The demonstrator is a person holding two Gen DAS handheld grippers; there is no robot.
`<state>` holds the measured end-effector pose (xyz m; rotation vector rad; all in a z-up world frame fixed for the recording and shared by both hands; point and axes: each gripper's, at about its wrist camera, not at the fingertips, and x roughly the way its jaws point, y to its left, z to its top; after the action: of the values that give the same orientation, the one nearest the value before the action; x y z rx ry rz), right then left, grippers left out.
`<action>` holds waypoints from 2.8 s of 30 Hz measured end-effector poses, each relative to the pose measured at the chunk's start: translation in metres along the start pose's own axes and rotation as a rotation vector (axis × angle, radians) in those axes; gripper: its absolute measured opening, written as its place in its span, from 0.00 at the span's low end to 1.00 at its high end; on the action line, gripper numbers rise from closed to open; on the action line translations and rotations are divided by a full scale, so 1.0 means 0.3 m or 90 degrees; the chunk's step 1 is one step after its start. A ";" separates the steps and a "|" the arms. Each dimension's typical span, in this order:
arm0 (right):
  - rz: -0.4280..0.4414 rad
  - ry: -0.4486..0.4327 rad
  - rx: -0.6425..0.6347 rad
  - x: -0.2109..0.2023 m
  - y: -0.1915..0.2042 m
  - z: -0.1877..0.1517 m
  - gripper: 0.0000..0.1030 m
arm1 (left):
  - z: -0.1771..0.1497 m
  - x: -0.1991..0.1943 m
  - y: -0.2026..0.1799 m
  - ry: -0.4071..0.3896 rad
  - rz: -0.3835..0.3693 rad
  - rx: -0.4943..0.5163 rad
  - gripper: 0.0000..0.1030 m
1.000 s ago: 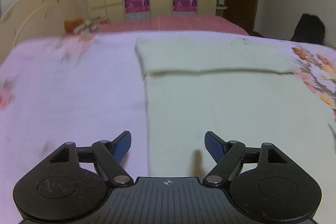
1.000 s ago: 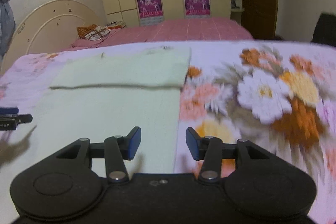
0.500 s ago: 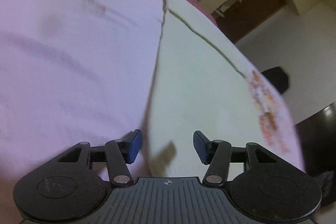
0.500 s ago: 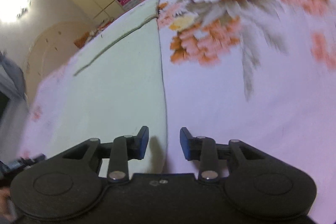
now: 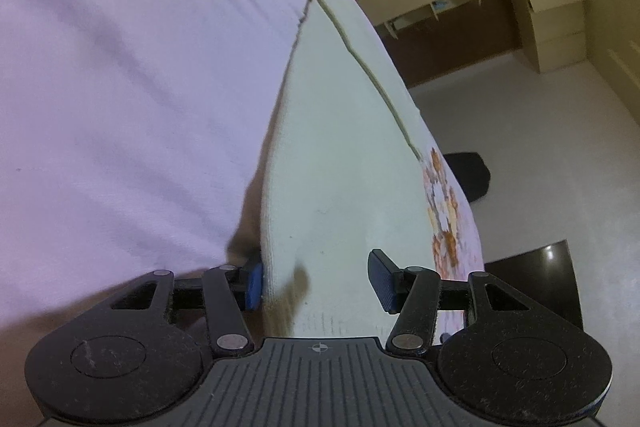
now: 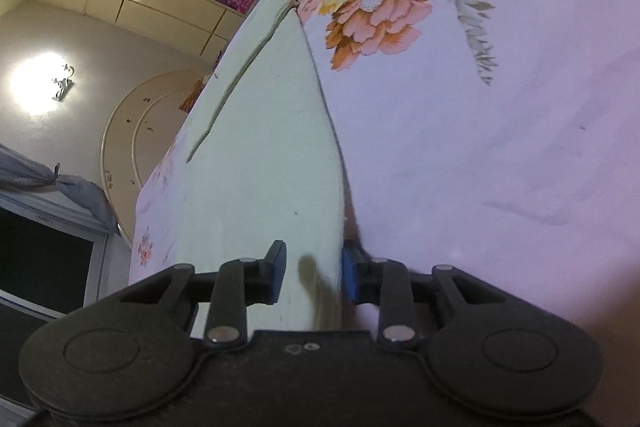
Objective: Fold small clothes
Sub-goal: 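Grasp the sweater hem with the left gripper while the right gripper grasps it too, then lift the hem with both grippers and fold it over toward the collar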
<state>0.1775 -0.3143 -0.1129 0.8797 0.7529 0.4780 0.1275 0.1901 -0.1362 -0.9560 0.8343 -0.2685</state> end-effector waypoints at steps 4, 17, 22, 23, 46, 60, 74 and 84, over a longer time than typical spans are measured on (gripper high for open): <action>-0.004 0.007 -0.012 0.024 0.014 0.007 0.20 | 0.002 0.016 -0.006 0.006 0.018 0.015 0.26; 0.002 -0.088 -0.171 -0.101 0.153 -0.035 0.04 | 0.000 -0.006 -0.010 -0.062 0.043 0.035 0.03; -0.067 -0.035 -0.123 -0.015 0.069 -0.043 0.04 | -0.019 0.002 -0.007 -0.077 0.048 0.027 0.03; -0.055 -0.043 -0.121 -0.021 0.074 -0.046 0.04 | -0.017 0.003 -0.013 -0.077 0.047 0.028 0.03; 0.017 -0.156 -0.190 0.182 0.368 0.506 0.04 | 0.575 0.210 -0.333 -0.210 -0.004 0.099 0.03; 0.006 -0.092 -0.129 0.621 0.301 0.962 0.04 | 0.989 0.647 -0.330 -0.177 0.086 0.090 0.03; 0.045 -0.142 -0.104 0.713 0.145 1.074 0.52 | 1.076 0.736 -0.303 -0.216 0.095 0.157 0.67; -0.067 -0.104 -0.362 0.760 0.304 1.020 0.43 | 1.106 0.862 -0.375 -0.119 0.186 0.313 0.47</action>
<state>0.5504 -0.2701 0.0004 0.3398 0.4708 0.4866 0.5588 0.1879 -0.0768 -0.3851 0.6809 -0.1182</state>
